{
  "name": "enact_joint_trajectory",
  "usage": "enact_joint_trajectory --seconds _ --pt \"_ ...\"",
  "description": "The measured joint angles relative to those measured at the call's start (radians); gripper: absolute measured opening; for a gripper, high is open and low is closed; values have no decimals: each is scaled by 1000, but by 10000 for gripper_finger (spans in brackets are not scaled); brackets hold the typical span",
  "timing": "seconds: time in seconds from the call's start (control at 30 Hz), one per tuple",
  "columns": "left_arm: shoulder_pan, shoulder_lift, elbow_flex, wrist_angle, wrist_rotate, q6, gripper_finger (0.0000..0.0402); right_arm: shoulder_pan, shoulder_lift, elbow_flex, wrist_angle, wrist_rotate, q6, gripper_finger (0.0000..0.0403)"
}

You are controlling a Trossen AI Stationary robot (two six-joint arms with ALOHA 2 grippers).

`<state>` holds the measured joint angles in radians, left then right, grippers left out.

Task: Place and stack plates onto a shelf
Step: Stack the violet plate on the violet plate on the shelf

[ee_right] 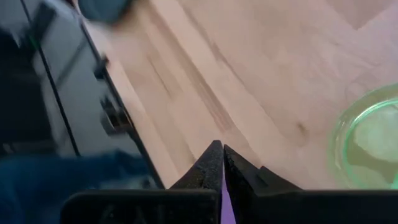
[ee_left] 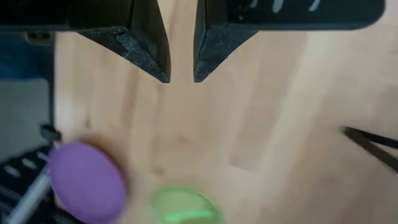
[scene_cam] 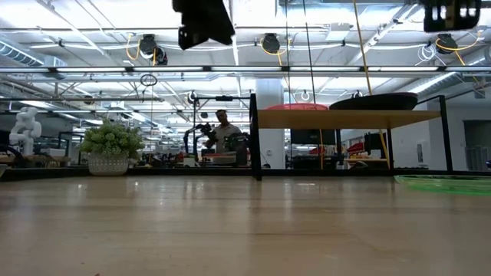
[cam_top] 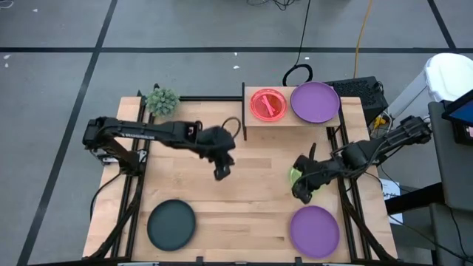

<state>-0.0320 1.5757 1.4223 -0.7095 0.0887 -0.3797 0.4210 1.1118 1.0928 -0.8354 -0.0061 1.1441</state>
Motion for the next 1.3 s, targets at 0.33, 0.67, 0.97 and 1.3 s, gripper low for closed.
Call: enact_joint_trajectory --seconds 0.33,0.67,0.97,1.3 --pt "-174 0 0 8 -122 -174 74 1 0 -326 161 -185 -253 77" --pt "-253 0 0 8 -194 -288 74 36 0 -572 539 -236 -520 184" --pt "-278 0 0 3 -257 -311 74 46 -1 -594 509 -258 -663 167" --pt "-278 0 0 3 -279 -313 74 46 58 -594 495 -263 -738 122"
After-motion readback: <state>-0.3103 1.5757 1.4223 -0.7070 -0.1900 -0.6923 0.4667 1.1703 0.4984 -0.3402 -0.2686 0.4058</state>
